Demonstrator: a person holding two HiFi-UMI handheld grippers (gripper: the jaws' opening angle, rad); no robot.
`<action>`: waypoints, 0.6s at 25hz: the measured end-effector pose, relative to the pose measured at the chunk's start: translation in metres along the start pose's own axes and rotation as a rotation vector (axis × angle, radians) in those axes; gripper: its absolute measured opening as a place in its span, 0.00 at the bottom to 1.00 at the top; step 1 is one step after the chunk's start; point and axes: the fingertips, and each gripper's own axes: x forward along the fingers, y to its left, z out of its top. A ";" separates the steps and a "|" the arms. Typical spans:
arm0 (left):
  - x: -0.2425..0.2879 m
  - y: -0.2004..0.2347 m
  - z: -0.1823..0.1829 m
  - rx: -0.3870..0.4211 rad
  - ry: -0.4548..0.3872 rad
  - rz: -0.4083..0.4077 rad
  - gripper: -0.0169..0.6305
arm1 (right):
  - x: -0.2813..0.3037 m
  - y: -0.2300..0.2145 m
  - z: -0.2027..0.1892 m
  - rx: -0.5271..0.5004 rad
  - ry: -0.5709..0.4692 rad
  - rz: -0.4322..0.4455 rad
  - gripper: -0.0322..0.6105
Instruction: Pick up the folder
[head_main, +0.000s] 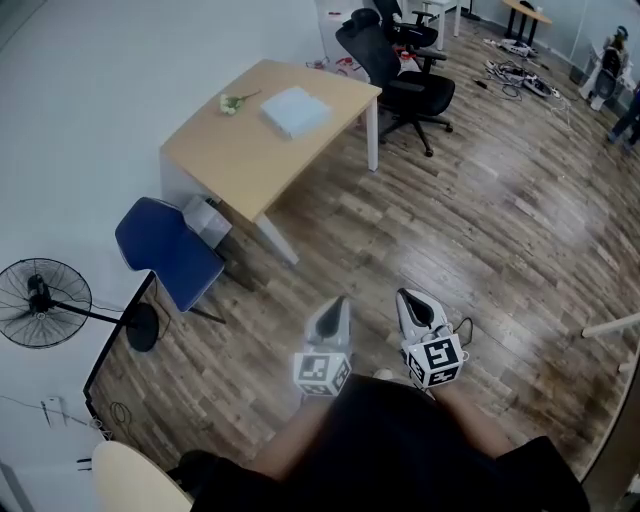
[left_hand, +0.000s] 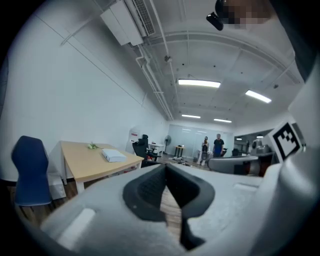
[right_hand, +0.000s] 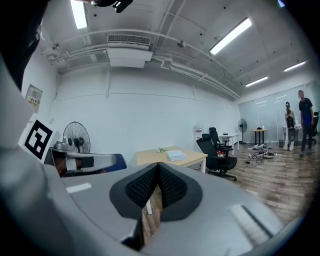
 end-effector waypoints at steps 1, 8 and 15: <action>0.002 -0.001 -0.002 0.000 0.003 0.002 0.03 | 0.000 -0.002 -0.003 -0.006 0.001 0.002 0.05; 0.027 0.012 -0.016 0.002 0.048 -0.013 0.03 | 0.022 -0.011 -0.023 0.034 0.044 0.019 0.05; 0.099 0.055 -0.027 -0.027 0.066 -0.040 0.03 | 0.080 -0.057 -0.031 0.025 0.093 -0.024 0.05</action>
